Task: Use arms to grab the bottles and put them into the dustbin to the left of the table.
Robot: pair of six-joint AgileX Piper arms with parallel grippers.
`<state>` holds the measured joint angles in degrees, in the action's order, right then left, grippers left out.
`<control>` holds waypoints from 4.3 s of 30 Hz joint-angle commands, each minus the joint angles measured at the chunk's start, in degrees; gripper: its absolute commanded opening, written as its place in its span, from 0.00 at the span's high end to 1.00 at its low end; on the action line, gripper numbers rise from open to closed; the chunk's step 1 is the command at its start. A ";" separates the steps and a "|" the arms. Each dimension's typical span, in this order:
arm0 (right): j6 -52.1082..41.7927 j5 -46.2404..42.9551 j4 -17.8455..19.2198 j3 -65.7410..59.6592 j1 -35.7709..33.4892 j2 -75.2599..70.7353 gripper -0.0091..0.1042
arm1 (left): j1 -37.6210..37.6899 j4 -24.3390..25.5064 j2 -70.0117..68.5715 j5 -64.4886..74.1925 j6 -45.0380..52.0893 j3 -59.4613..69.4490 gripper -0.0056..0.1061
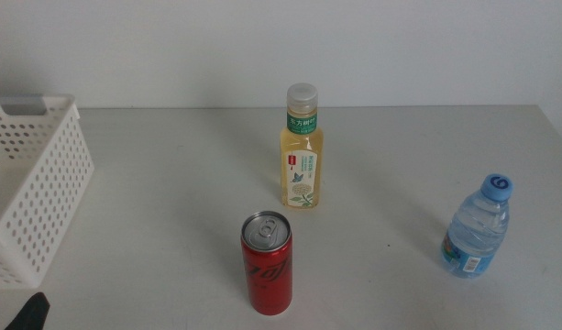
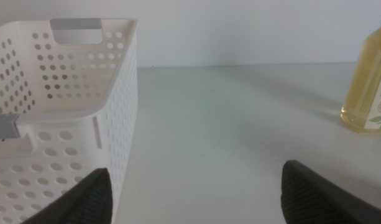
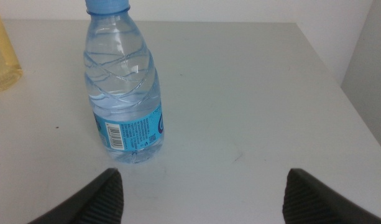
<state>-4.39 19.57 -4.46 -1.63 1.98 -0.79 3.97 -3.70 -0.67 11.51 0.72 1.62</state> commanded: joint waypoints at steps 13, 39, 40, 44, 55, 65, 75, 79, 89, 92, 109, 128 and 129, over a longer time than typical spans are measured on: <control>-0.33 -4.17 0.28 0.55 -0.01 -1.24 0.34 | 23.20 -0.46 27.30 -37.32 -0.72 0.08 0.13; -0.33 -4.17 0.28 0.55 -0.01 -1.24 0.34 | 39.51 -0.63 74.35 -86.76 -0.72 0.20 0.13; -0.33 -4.17 0.28 0.55 -0.01 -1.24 0.34 | 39.51 -0.44 74.40 -86.76 -0.72 0.20 0.13; -0.33 -4.17 0.28 0.55 -0.01 -1.24 0.34 | 39.51 -0.44 74.40 -86.53 -0.72 0.20 0.13; -0.33 -4.17 0.28 0.55 -0.01 -1.24 0.34 | 39.51 2.37 74.40 -82.65 -1.15 -1.31 0.13; -0.33 -4.17 0.28 0.55 -0.01 -1.24 0.34 | 39.45 0.97 74.94 -70.59 0.13 -9.26 0.13; -0.33 -4.17 0.28 0.55 -0.01 -1.24 0.34 | 39.32 1.01 85.68 -74.29 -0.72 -14.77 0.13; -0.33 -4.17 0.28 0.55 -0.01 -1.24 0.34 | 39.32 1.01 91.14 -77.54 -2.68 -16.80 0.13; -0.33 -4.17 0.28 0.55 -0.01 -1.24 0.34 | 39.32 1.14 103.07 -86.82 -5.66 -20.81 0.13; -0.33 -4.17 0.28 0.55 -0.01 -1.24 0.34 | 39.32 1.14 104.69 -86.82 -5.37 -21.45 0.13; -0.33 -4.17 0.28 0.55 -0.01 -1.24 0.34 | 39.32 1.45 104.29 -86.82 -3.68 -21.85 0.42; -0.33 -4.17 0.28 0.55 -0.01 -1.24 0.34 | 39.32 -6.50 80.94 -43.55 2.22 -31.32 0.81; -0.33 -4.17 0.28 0.55 -0.01 -1.24 0.34 | 39.21 -6.50 79.40 -37.67 3.26 -33.72 0.81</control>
<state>-4.39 19.57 -4.46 -1.63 1.98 -0.79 42.99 -10.07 83.05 -28.00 2.14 -27.77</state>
